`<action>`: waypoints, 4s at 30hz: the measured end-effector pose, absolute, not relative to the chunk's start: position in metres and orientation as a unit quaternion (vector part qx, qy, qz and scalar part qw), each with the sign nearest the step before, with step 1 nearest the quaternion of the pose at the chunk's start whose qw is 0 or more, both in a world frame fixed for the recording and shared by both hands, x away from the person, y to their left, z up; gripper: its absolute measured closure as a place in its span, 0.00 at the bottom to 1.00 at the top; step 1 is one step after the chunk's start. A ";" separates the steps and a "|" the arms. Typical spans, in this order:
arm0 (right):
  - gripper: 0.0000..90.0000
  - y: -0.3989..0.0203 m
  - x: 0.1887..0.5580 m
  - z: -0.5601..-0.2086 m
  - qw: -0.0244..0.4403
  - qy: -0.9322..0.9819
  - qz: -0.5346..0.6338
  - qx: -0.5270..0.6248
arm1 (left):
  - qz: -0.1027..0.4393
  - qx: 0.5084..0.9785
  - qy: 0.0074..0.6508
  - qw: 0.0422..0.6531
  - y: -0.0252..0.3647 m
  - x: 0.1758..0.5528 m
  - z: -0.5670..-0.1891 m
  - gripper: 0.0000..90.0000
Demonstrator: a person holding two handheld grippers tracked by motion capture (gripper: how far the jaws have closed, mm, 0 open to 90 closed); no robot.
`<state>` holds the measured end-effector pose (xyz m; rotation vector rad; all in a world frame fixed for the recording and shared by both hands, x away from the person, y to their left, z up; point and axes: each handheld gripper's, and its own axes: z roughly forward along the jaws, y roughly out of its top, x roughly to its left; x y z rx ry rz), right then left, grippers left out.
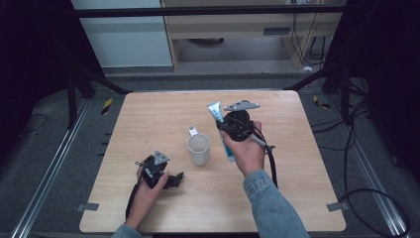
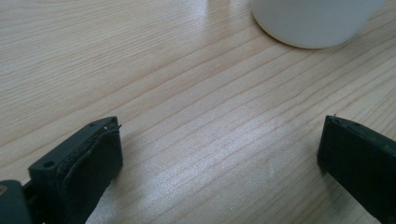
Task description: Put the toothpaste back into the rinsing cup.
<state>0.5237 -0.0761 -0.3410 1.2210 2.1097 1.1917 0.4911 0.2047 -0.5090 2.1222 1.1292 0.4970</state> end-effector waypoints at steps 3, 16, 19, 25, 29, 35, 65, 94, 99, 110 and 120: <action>0.87 -0.073 0.525 -0.336 0.214 0.757 0.437 0.436 | 0.191 0.814 0.433 0.337 0.205 0.491 -0.509 0.00; 0.87 -0.065 0.529 -0.319 0.232 0.740 0.460 0.433 | 0.190 0.815 0.433 0.336 0.204 0.492 -0.509 0.00; 0.87 -0.061 0.530 -0.316 0.239 0.734 0.469 0.429 | 0.190 0.815 0.433 0.336 0.204 0.492 -0.509 0.00; 0.87 -0.058 0.535 -0.312 0.243 0.732 0.470 0.428 | 0.190 0.816 0.431 0.335 0.205 0.492 -0.509 0.00; 0.87 -0.057 0.536 -0.311 0.245 0.730 0.473 0.429 | 0.190 0.816 0.432 0.335 0.205 0.492 -0.509 0.00; 0.87 -0.054 0.536 -0.307 0.248 0.723 0.481 0.429 | 0.191 0.816 0.431 0.334 0.205 0.492 -0.509 0.00; 0.87 -0.026 0.537 -0.319 0.281 0.667 0.548 0.420 | 0.191 0.815 0.432 0.335 0.204 0.493 -0.509 0.00; 0.87 -0.008 0.534 -0.355 0.261 0.670 0.555 0.418 | 0.191 0.815 0.432 0.336 0.204 0.493 -0.509 0.00; 0.87 -0.007 0.532 -0.366 0.266 0.671 0.548 0.423 | 0.191 0.814 0.433 0.337 0.204 0.493 -0.509 0.00; 0.87 -0.008 0.530 -0.379 0.264 0.672 0.543 0.429 | 0.191 0.815 0.432 0.336 0.204 0.493 -0.509 0.00; 0.87 -0.006 0.527 -0.393 0.264 0.676 0.534 0.433 | 0.190 0.815 0.431 0.337 0.204 0.494 -0.509 0.00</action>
